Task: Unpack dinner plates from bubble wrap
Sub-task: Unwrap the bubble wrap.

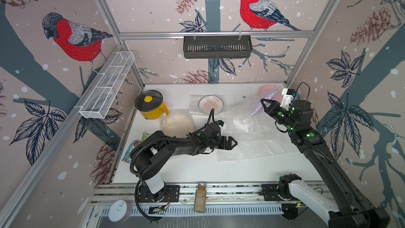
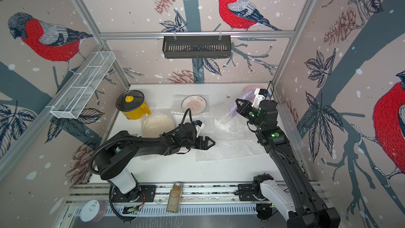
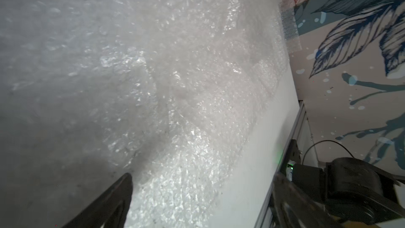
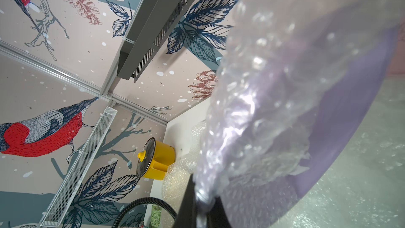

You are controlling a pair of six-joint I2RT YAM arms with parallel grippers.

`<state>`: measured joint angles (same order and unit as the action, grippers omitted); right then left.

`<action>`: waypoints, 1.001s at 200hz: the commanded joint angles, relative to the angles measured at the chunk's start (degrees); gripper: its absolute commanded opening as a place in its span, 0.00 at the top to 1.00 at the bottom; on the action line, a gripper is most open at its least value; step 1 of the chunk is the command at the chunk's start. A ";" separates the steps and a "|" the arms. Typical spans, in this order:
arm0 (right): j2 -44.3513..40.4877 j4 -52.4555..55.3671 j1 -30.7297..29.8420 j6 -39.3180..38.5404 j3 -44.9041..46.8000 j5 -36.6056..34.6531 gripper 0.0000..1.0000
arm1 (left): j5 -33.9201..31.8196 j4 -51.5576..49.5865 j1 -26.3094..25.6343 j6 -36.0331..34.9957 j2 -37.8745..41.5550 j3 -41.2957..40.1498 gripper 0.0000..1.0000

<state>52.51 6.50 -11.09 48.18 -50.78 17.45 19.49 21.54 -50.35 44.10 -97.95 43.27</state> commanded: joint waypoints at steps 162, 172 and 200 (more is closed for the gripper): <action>0.08 29.56 7.22 -11.48 -23.79 -2.30 0.96 | -6.92 -4.93 12.65 -1.21 5.54 -9.90 0.02; 0.63 31.92 7.35 -12.58 -25.74 -3.81 0.96 | -6.92 -5.23 13.25 -1.29 6.39 -10.45 0.03; 2.07 36.61 7.20 -15.82 -30.35 -5.08 0.96 | -5.71 -5.27 14.06 -2.15 8.51 -10.75 0.02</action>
<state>53.69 38.68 -3.81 36.84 -78.28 14.83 14.76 22.81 -36.73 43.00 -90.54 32.86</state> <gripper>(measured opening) 0.078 0.976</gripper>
